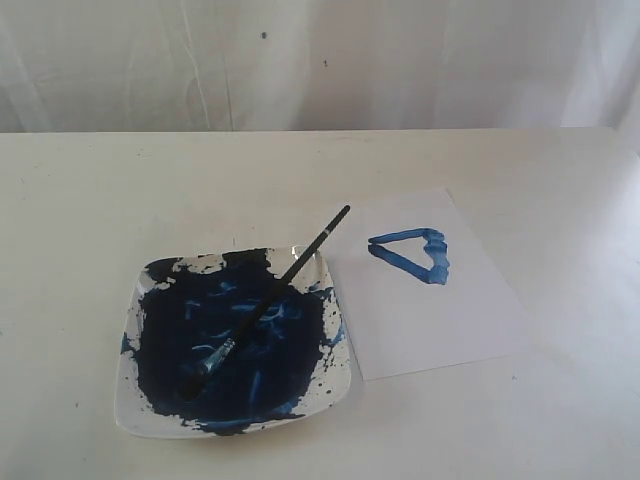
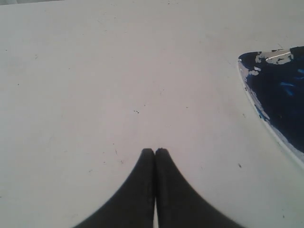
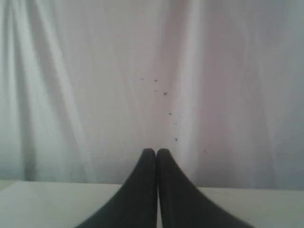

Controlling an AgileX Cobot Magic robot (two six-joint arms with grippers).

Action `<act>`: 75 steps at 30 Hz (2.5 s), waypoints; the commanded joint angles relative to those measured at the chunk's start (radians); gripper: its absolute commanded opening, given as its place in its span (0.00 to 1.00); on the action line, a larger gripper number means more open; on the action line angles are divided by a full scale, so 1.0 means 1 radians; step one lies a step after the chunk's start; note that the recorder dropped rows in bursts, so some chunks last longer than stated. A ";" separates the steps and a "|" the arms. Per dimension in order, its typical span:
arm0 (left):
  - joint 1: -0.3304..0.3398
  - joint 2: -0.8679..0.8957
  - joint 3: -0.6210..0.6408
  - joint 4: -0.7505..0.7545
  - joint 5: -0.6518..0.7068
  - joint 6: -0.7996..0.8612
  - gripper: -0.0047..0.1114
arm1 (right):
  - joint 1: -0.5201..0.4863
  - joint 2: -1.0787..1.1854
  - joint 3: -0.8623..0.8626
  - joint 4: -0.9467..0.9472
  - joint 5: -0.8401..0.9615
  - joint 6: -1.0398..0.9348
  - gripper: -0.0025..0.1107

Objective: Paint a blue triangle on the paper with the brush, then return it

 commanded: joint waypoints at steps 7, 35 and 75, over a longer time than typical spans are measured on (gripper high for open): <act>0.002 -0.004 0.004 -0.006 0.001 -0.003 0.04 | -0.007 -0.003 0.117 0.360 0.191 0.096 0.02; 0.002 -0.004 0.004 -0.006 0.001 -0.003 0.04 | -0.007 -0.008 0.422 2.054 0.600 -2.242 0.02; 0.002 -0.004 0.004 -0.006 0.001 -0.003 0.04 | -0.070 -0.330 0.545 1.584 0.740 -1.828 0.02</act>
